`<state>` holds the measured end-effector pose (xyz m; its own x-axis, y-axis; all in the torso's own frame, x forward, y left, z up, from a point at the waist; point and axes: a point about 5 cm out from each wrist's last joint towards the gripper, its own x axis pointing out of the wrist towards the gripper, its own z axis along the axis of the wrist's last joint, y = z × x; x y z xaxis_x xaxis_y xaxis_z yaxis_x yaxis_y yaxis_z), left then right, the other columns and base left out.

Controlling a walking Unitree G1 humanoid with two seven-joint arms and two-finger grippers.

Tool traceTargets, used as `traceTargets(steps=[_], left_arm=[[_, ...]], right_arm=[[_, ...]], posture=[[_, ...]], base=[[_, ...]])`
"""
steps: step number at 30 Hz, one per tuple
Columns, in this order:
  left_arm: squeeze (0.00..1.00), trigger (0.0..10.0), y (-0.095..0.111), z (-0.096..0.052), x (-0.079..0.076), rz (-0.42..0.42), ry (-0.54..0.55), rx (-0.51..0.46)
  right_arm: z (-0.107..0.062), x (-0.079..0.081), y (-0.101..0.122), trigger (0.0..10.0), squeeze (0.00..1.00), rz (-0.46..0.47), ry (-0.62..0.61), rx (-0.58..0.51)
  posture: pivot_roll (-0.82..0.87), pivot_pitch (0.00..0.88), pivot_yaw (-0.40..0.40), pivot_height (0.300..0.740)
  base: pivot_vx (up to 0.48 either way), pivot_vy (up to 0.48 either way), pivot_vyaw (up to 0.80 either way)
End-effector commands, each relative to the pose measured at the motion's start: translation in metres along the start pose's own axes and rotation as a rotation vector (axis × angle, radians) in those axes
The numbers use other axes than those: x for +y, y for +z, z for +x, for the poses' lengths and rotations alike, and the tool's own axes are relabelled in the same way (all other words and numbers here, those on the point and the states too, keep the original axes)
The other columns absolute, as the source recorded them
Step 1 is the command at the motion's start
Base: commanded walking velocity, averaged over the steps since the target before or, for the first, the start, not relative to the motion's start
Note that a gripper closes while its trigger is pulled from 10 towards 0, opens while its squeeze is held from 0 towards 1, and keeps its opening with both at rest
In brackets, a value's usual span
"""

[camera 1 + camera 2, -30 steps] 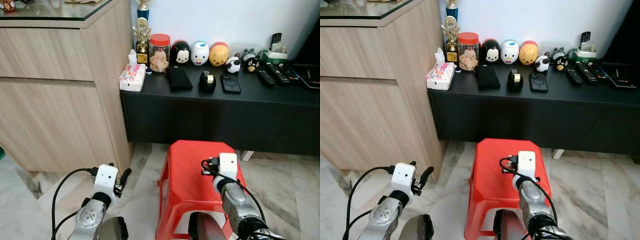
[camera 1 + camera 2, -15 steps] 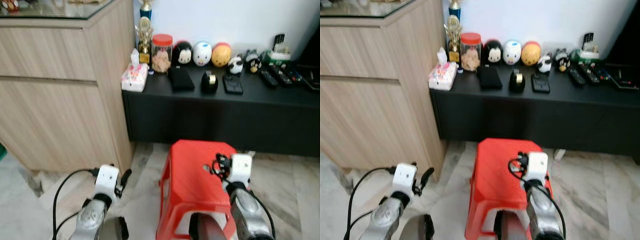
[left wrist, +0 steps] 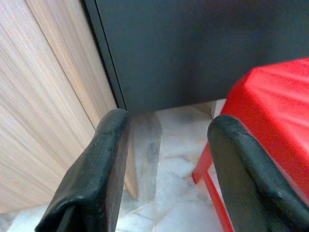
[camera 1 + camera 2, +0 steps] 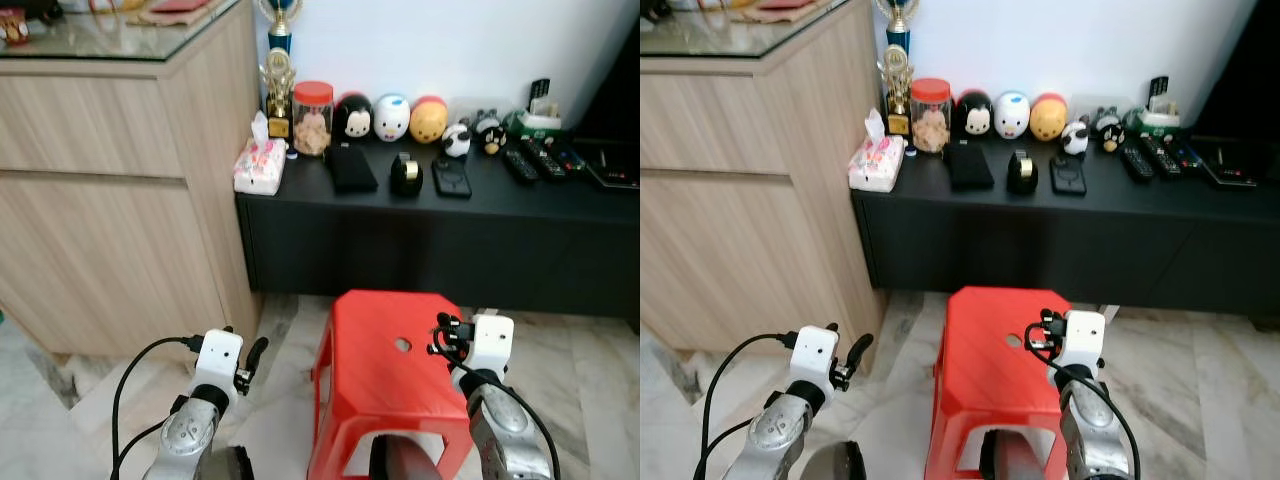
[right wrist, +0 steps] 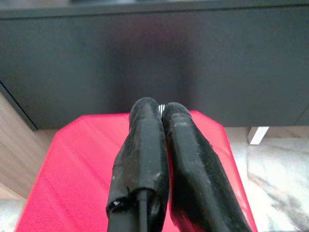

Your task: Hang keys on a hook

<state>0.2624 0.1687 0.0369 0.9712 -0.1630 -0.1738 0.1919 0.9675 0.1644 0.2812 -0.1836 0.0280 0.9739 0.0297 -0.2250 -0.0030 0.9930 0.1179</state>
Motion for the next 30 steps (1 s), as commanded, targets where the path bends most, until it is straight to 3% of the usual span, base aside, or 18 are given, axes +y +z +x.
traceTargets(steps=[1, 4, 11, 30], left_arm=[[0.00, 10.0, 0.0003, 0.0008, 0.0002, -0.004, 0.007, -0.005], [0.00, 10.0, 0.0001, 0.0008, -0.0006, -0.007, 0.005, -0.009], [0.00, 10.0, 0.0013, 0.0004, -0.0026, -0.028, -0.007, -0.029], [0.00, 10.0, -0.0004, -0.0029, -0.0041, -0.044, -0.016, -0.039]], right_arm=[[0.0018, 0.0005, 0.0081, 10.0, 0.00, -0.002, 0.004, -0.023], [0.0007, 0.0002, 0.0060, 10.0, 0.00, -0.003, 0.000, -0.010], [-0.0002, -0.0005, 0.0033, 10.0, 0.00, -0.017, -0.007, 0.019], [0.0030, 0.0013, 0.0070, 10.0, 0.00, -0.018, -0.012, 0.034]], posture=[[-0.03, 0.000, -0.078, 0.693], [-0.03, 0.000, -0.079, 0.718], [-0.04, 0.000, -0.085, 0.718], [-0.04, 0.000, -0.092, 0.718]], base=[[0.000, 0.000, 0.00], [0.000, 0.000, 0.00], [0.000, 0.000, 0.00], [-0.258, 0.000, 0.00]])
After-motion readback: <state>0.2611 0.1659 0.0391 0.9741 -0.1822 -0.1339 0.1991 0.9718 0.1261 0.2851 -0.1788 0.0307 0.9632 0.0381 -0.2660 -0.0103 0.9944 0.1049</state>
